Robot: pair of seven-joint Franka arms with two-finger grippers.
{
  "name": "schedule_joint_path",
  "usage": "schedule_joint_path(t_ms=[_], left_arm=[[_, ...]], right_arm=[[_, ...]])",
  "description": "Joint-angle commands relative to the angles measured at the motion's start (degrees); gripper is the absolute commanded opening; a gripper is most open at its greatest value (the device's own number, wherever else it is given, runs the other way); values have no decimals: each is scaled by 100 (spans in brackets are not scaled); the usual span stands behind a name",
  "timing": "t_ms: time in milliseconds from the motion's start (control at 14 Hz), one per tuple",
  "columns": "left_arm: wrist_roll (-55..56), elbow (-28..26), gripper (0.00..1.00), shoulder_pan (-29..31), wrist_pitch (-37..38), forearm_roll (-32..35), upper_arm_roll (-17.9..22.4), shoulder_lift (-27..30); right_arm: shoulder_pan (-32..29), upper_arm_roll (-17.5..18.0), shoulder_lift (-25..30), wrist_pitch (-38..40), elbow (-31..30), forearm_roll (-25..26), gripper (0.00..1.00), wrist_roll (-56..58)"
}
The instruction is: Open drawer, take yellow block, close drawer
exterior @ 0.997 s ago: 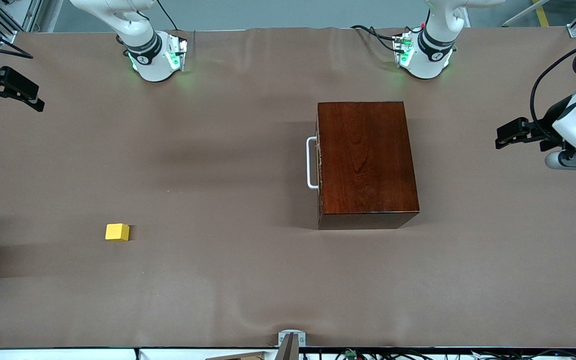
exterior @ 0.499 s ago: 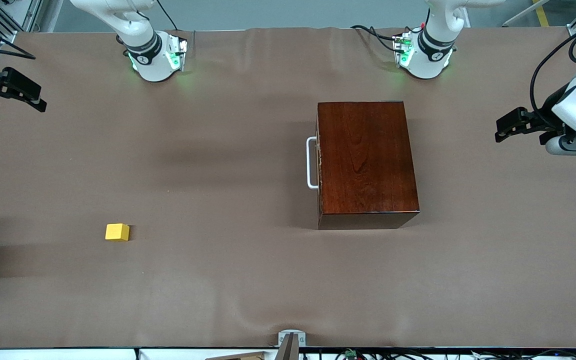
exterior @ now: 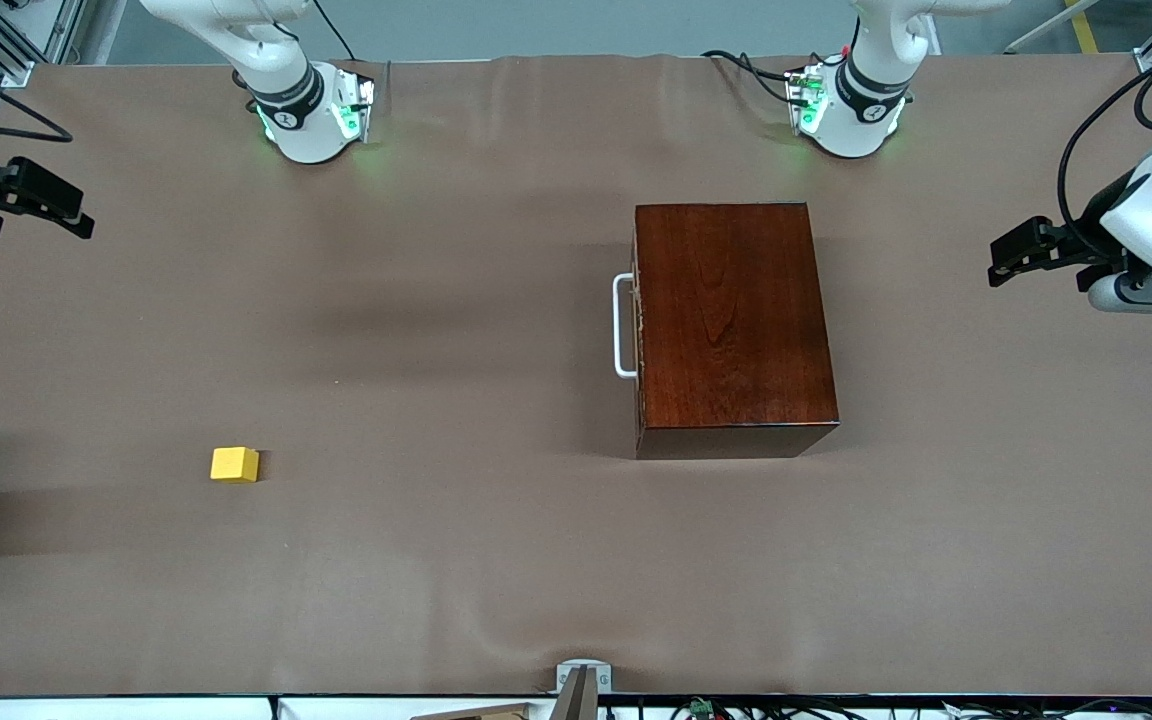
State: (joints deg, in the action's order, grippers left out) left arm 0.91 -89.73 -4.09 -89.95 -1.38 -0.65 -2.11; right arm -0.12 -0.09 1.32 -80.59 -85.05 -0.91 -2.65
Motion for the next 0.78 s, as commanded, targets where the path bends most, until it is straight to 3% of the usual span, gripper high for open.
schedule_joint_path(t_ms=[0, 712], left_arm=[[-12, -36, 100, -40, -66, 32, 3, 105], [-135, -18, 100, 4, -49, 296, 21, 88]], right_arm=[[-67, 44, 61, -71, -56, 47, 100, -51], [-84, 53, 61, -62, -47, 47, 100, -51]])
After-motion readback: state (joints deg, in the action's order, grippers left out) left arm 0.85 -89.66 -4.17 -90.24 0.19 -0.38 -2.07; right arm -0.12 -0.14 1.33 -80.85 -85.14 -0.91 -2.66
